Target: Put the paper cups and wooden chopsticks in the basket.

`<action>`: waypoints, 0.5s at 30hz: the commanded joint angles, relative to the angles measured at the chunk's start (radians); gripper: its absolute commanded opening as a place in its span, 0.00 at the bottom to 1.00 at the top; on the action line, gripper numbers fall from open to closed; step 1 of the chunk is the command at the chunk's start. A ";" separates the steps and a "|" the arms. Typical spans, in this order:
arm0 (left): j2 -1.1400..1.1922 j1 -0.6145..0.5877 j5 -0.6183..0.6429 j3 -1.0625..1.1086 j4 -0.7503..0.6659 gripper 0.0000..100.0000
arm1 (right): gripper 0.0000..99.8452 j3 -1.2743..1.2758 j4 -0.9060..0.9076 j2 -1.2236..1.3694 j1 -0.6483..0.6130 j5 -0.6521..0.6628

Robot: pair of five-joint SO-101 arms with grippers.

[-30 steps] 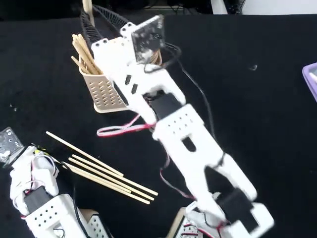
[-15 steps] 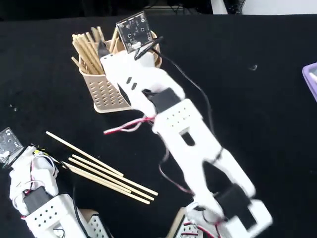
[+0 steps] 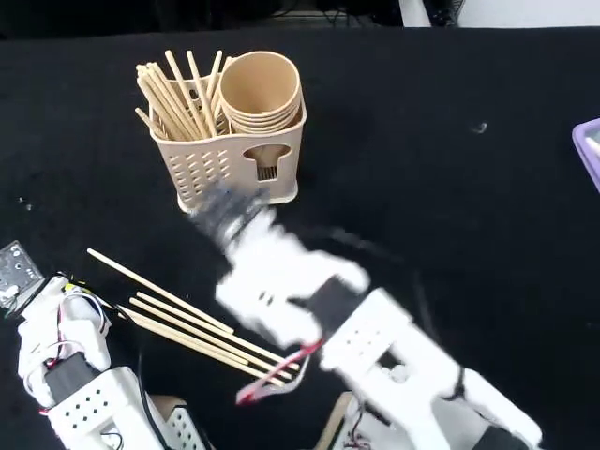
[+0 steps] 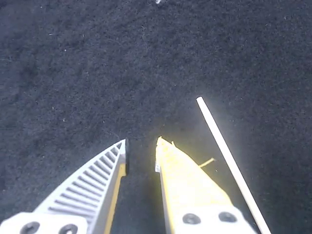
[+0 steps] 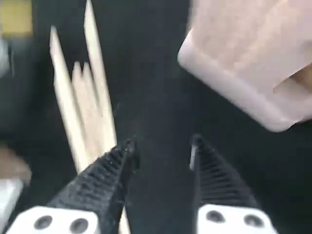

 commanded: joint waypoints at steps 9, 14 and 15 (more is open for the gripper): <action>-0.012 -0.010 0.009 -0.038 -0.021 0.11 | 0.30 0.182 -0.227 0.239 -0.207 0.020; -0.012 -0.010 0.009 -0.038 -0.021 0.11 | 0.30 0.134 -0.232 0.346 -0.285 -0.043; -0.012 -0.010 0.009 -0.038 -0.021 0.11 | 0.31 0.127 -0.235 0.364 -0.307 -0.049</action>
